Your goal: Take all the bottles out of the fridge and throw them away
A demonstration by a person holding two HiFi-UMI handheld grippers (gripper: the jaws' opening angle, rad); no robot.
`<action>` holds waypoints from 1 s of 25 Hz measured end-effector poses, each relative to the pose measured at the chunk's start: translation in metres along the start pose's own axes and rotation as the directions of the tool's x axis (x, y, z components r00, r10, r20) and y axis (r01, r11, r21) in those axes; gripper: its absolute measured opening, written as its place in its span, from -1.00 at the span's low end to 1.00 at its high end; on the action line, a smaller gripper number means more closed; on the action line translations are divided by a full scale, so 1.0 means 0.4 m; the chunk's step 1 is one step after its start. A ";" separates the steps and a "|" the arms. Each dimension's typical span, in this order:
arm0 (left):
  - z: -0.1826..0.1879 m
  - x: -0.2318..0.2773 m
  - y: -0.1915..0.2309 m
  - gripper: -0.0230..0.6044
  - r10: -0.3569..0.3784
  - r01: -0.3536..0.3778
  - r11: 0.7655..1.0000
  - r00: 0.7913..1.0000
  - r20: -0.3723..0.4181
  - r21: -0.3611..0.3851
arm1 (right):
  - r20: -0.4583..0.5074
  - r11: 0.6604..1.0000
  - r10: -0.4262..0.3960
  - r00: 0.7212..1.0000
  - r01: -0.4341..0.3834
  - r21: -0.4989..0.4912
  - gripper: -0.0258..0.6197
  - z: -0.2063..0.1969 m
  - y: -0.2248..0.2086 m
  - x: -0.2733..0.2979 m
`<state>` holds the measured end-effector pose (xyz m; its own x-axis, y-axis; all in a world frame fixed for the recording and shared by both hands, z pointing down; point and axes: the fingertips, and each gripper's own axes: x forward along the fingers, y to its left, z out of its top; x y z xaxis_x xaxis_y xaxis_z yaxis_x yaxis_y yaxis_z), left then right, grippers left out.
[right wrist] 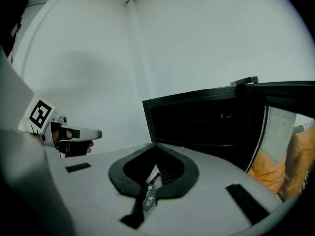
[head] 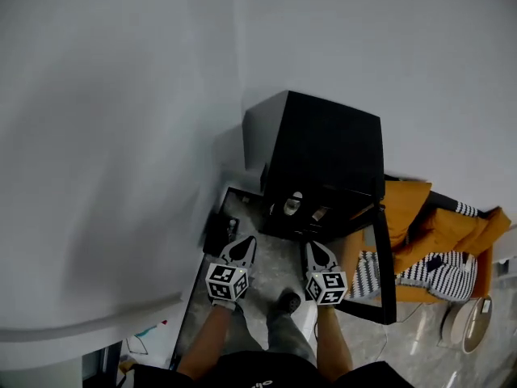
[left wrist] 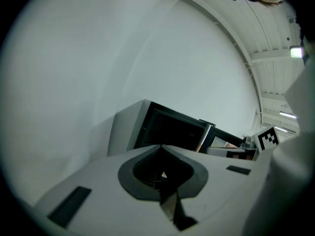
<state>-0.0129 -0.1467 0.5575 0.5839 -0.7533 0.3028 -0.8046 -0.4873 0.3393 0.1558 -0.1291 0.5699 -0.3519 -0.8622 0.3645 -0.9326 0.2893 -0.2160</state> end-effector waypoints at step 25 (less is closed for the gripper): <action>0.200 0.221 -0.299 -0.91 -0.232 0.231 0.963 0.973 -0.005 0.142 | 0.112 0.991 -0.128 0.985 0.122 0.063 -0.89 0.239 -0.243 -0.112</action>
<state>0.1262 -0.1903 0.4722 0.7553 -0.6173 0.2203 -0.6553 -0.7055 0.2700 0.2700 -0.1582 0.4881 -0.2182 -0.9332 0.2854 -0.9614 0.1554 -0.2270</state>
